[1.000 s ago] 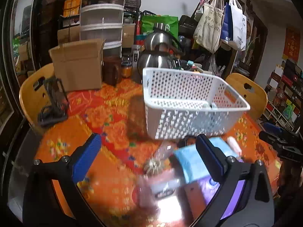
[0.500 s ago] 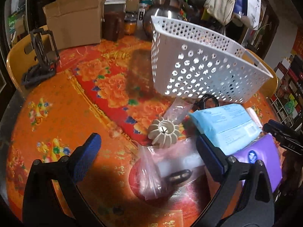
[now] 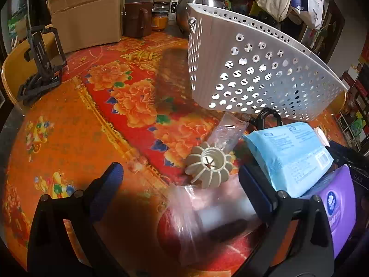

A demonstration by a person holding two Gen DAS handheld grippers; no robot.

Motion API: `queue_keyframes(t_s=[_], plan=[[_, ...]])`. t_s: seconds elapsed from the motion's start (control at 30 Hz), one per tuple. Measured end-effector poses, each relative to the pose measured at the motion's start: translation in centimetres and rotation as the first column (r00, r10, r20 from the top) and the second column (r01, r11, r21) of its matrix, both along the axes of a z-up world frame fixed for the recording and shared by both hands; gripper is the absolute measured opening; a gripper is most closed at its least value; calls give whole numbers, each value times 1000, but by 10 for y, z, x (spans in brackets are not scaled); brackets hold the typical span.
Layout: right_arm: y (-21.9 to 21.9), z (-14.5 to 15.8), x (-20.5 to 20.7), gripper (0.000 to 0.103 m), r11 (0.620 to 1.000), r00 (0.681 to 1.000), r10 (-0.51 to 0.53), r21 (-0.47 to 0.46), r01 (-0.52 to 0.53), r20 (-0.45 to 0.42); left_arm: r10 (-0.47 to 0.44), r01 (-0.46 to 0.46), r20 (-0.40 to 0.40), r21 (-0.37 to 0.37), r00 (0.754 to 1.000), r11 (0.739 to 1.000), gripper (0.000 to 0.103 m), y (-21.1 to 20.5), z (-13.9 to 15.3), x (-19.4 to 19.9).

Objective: Organize soft objects
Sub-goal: 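Grasp the rolled white towel with the right tool while the left tool grasps the white flower-shaped item, then carry both items over the basket and release them inside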

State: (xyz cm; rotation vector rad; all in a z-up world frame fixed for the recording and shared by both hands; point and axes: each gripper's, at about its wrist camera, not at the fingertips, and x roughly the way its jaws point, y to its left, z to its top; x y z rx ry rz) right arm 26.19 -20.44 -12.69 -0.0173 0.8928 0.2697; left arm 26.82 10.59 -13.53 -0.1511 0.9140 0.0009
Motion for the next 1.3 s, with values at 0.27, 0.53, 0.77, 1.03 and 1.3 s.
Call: queue_keyframes(t_s=[0.27,0.53,0.77,1.03,1.3], plan=[[6,-3,0,46,1000,1000,19,-17,-19,4,-6,5,5,41,1000,999,91,-5,-3,6],[6,-5,0,36,999,999,38,-7,-38,-7,-53,52,11,87,999,995,60,-24,-8,7],[10,-6,0,32,999,999,45,-22,-45,-6,-38,37,34,45,999,998,41,-18,-6,4],[4,2,-6,31,1000,999,10,10,-10,43,-32,29,58,55,998,998,41,-17,-2,0],[0,7,-9,30,999,998,7,32,-9,68,-36,32,92,53,995,998,41,-16,4,-5]])
